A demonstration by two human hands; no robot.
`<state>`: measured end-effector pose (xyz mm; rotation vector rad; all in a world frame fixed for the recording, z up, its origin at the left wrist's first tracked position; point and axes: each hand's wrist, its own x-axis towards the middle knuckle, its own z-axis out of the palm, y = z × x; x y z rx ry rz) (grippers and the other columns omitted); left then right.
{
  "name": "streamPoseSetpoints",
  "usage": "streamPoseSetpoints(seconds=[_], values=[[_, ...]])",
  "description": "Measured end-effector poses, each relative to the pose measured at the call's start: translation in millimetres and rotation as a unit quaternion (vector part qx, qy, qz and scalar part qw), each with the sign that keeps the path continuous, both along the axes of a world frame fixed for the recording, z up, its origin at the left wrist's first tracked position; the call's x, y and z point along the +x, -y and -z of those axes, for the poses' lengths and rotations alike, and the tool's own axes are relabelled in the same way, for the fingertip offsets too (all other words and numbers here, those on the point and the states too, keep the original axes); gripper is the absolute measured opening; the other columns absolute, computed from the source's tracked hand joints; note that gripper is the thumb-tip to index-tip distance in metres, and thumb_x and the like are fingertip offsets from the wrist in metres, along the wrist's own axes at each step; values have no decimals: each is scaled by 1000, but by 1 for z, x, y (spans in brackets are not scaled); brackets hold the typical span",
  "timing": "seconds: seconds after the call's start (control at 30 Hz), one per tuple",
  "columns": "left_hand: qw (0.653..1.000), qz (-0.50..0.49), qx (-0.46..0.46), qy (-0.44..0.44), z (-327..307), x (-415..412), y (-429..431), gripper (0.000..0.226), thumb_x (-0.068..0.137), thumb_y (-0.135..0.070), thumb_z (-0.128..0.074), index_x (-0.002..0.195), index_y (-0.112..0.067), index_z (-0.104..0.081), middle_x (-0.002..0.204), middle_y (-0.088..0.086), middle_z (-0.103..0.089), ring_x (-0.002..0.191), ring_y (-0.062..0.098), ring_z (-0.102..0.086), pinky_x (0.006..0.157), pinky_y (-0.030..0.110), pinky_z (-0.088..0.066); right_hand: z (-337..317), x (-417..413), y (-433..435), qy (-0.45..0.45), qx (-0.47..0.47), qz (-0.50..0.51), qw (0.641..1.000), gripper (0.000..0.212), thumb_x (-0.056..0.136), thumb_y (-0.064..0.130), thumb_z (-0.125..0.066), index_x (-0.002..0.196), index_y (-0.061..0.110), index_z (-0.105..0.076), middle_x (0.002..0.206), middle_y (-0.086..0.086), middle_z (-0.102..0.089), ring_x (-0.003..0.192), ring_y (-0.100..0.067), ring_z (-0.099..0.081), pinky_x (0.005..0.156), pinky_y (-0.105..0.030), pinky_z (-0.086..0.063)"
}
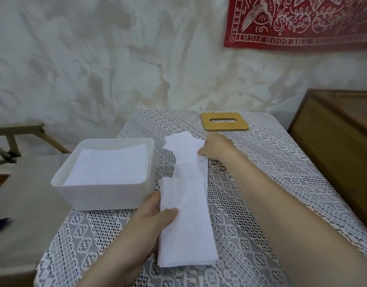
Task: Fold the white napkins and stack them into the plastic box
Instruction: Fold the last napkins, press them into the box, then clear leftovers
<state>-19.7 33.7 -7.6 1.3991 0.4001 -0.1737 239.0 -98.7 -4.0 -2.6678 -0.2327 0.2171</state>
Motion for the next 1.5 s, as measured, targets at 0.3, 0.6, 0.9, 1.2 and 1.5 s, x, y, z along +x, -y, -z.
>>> streamPoseSetpoints(seconds=[0.3, 0.6, 0.9, 1.2, 1.5], values=[[1000, -3, -10, -7, -4, -1, 1, 32, 102, -4, -54, 128, -20, -63, 114, 4, -79, 104, 26, -76, 94, 47, -59, 7, 5, 15, 18, 129, -8, 991, 9, 95, 14, -61, 90, 21, -60, 93, 3, -65, 82, -19, -57, 72, -33, -44], [1000, 0, -14, -1, -6, 3, 1, 31, 103, -3, -52, 127, -19, -63, 113, 5, -79, 105, 25, -76, 93, 44, -59, 7, 33, 29, 8, 138, -49, 989, 12, 98, 18, -65, 89, 23, -69, 102, -2, -65, 89, -21, -55, 79, -32, -43], [1000, 18, -18, 3, -7, 6, 5, 32, 104, -4, -51, 128, -21, -64, 113, 3, -79, 104, 23, -76, 91, 39, -61, -2, 36, 15, 17, 36, -75, 996, 22, 91, 24, -73, 109, 15, -66, 103, 0, -62, 101, -24, -60, 85, -34, -48], [999, 4, -31, 12, -3, 4, 0, 30, 103, -4, -52, 127, -19, -64, 113, 4, -79, 102, 24, -76, 84, 37, -63, -26, 4, 27, -85, 341, 23, 936, 5, 99, 8, -61, 101, 7, -56, 75, -6, -61, 56, -12, -51, 44, -22, -43], [999, 26, -9, 21, -1, -12, -12, 32, 104, -3, -51, 129, -23, -61, 110, -2, -79, 95, 17, -77, 64, 28, -61, -16, -93, 49, -194, 184, 5, 964, 21, 97, 19, -69, 92, -2, -69, 64, -8, -67, 47, -15, -54, 44, -24, -48]])
